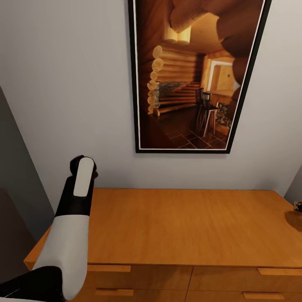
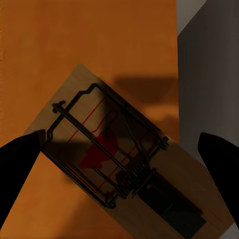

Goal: Take the four mousetraps from the cabinet in the bathroom and place them on the bathroom floor. Make sure all four end up on the same floor surface, and ensure that at least two of them are either under or directly next to the same bathroom sink.

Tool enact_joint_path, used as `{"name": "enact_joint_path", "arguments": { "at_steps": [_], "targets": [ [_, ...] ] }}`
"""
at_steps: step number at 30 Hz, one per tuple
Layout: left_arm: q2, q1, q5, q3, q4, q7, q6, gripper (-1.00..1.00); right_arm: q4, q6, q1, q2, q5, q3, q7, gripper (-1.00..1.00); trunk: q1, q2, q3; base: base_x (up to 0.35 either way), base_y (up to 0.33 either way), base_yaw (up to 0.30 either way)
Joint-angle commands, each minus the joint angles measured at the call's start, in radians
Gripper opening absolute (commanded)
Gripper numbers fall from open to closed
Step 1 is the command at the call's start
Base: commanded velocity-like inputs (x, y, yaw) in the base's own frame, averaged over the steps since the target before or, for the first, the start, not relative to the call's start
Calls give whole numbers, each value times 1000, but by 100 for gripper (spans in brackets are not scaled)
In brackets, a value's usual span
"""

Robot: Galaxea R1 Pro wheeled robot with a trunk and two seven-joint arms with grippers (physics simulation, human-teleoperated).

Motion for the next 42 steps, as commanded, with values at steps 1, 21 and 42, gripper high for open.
{"name": "enact_joint_path", "arguments": {
  "at_steps": [1, 21, 42],
  "targets": [
    [-1, -2, 11, -2, -5, 7, 14, -100, -1, 3, -1, -1, 8, 3, 7, -100, 0, -1, -1, 0, 0, 0],
    [0, -23, 74, -15, -17, 7, 28, -100, -1, 5, -1, 1, 8, 4, 8, -100, 0, -1, -1, 0, 0, 0],
    [6, -23, 277, -203, 51, -205, 193, -100, -15, 15, -1, 25, 4, 1, 52, -100, 0, -1, -1, 0, 0, 0]
  ]
}}
